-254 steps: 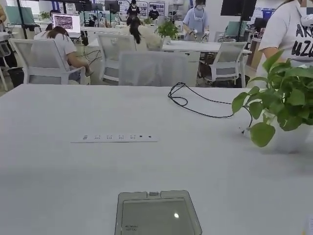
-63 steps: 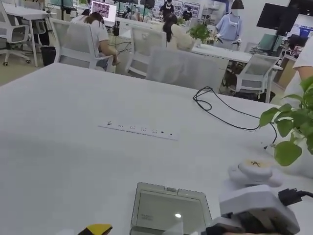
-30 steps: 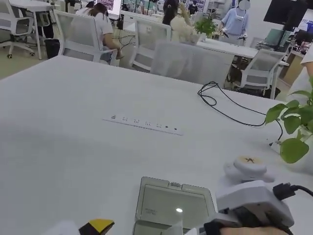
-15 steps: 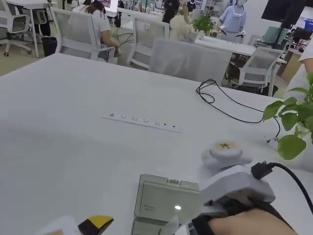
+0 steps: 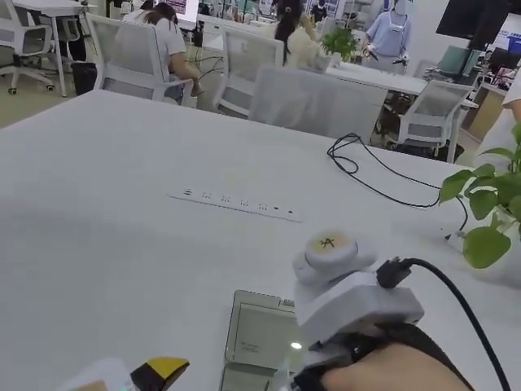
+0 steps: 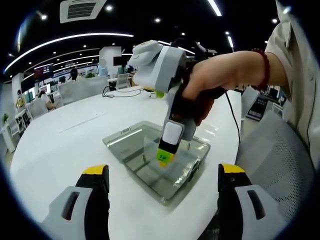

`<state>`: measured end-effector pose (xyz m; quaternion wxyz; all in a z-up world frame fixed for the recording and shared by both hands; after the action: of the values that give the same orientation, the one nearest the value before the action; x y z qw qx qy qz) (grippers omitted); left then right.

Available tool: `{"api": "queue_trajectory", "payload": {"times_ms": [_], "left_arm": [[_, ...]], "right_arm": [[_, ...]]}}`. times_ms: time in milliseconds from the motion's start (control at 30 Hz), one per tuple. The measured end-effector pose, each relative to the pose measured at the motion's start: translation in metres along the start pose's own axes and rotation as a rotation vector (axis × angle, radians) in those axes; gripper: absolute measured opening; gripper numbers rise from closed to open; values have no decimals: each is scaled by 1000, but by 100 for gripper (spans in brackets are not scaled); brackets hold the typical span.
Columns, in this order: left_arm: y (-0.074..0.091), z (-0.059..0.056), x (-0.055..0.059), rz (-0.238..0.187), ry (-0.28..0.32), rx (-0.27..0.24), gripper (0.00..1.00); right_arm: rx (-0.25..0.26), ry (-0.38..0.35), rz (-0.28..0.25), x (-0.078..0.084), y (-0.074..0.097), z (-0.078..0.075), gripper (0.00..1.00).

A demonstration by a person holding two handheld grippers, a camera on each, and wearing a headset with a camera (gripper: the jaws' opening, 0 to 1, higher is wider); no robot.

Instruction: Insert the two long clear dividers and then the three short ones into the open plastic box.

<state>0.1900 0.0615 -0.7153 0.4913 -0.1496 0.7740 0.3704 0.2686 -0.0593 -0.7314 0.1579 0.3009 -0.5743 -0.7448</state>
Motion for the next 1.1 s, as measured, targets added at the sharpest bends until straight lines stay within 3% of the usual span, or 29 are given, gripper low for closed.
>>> {"api": "queue_trajectory", "payload": {"times_ms": [500,733,1100], "left_arm": [[-1,-1,1,7,-9,6,92],[-3,-3,1,10,-15,18,92],[-1,2,1,12,-6,-11,92]], "right_arm": [[77,13,-7,1,-14,8,7],[86,17,-8,1,-18,7,7],[69,19,-16,3,-22,4,8]]}}
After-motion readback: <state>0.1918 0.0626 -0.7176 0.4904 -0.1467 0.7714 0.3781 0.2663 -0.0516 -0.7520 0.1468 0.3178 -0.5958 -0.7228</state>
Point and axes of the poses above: the centre of the closed fingertips' face, and the gripper's own axes: y roughly backward along the fingers, z roughly to its left, x roughly out of its underside, the point moved 9 cm from there along y, roughly backward along the fingers, and after that the axes turned 14 degrees about y, right-handed, at the moved point
